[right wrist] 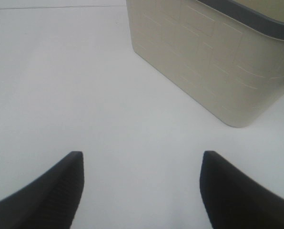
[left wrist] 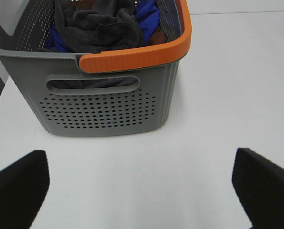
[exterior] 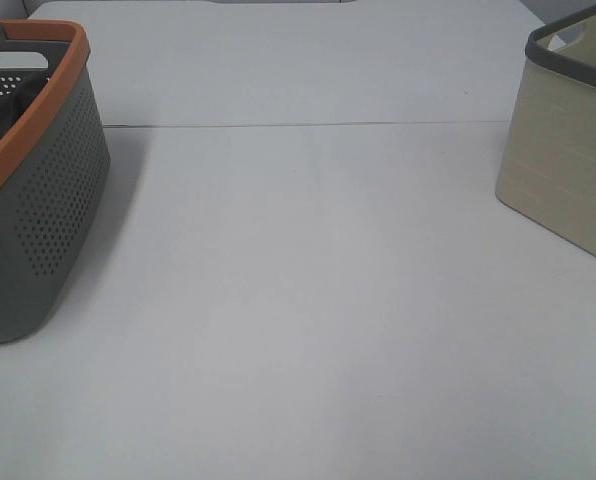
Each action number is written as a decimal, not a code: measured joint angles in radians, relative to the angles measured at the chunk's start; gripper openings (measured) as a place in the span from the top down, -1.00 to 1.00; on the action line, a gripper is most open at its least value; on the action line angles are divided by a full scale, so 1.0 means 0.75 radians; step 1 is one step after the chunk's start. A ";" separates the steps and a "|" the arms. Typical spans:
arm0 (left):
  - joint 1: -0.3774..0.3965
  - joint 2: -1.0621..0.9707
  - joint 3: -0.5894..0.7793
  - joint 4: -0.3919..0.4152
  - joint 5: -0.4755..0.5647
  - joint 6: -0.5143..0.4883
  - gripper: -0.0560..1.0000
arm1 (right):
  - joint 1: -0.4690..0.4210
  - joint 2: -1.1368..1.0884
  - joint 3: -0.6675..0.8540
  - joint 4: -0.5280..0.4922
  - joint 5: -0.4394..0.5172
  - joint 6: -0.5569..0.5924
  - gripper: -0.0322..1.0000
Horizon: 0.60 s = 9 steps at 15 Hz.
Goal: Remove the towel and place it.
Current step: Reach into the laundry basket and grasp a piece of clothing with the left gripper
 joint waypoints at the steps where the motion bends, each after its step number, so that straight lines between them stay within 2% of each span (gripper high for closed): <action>1: 0.000 0.000 0.000 0.000 0.000 0.000 -0.97 | 0.000 0.000 0.000 0.000 0.000 0.000 -0.25; 9: 0.000 0.000 0.000 0.000 0.000 0.000 -0.97 | 0.000 0.000 0.000 0.000 0.000 0.000 -0.25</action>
